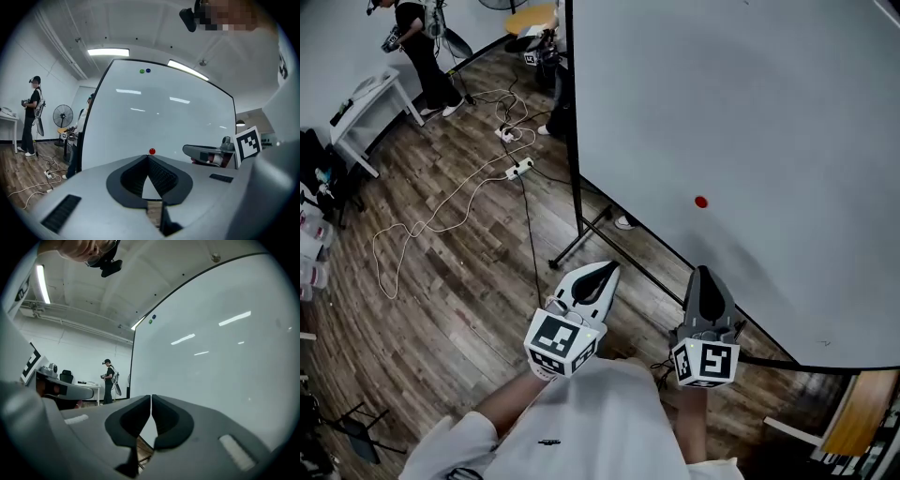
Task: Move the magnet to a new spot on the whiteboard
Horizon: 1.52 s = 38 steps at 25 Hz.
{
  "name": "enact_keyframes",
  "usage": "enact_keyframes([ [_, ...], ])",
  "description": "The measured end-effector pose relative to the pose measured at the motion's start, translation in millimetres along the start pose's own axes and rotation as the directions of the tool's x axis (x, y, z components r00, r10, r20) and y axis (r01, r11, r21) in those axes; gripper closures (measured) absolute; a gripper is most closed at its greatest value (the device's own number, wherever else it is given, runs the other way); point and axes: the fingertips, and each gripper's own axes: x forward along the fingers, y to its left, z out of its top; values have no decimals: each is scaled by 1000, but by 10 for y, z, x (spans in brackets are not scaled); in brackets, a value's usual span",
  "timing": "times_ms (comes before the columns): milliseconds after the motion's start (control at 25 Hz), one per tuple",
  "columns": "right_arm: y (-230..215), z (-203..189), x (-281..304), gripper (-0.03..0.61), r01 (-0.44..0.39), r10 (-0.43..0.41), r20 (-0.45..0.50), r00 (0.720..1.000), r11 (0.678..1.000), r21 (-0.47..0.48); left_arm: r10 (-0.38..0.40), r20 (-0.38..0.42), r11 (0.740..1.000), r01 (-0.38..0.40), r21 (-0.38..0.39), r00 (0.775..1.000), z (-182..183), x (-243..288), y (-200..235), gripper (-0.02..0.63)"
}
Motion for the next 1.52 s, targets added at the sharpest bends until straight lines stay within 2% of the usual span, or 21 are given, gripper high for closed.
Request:
enact_keyframes([
  [120, -169, -28, 116, 572, -11, 11, -8, 1000, 1000, -9, 2, -7, 1000, -2, 3, 1000, -10, 217, -22, 607],
  [280, -369, -54, 205, 572, -28, 28, -4, 1000, 999, 44, 32, 2, 999, -32, -4, 999, 18, 411, -82, 607],
  [440, -455, -25, 308, 572, -57, 58, -12, 998, 998, 35, 61, -4, 998, -61, -28, 998, 19, 536, -72, 607],
  [760, -579, -91, 348, 572, -83, 84, -7, 996, 996, 43, 79, -1, 997, -79, -9, 997, 32, 674, -86, 607],
  [1160, -637, -128, 367, 572, -82, 82, 3, 997, 995, 52, -4, -32, 999, 3, -38, 999, -46, 921, -195, 607],
  [1520, -727, -171, 408, 572, -76, 77, 0, 997, 995, 62, -32, -71, 999, 33, 15, 997, -177, 1277, -274, 606],
])
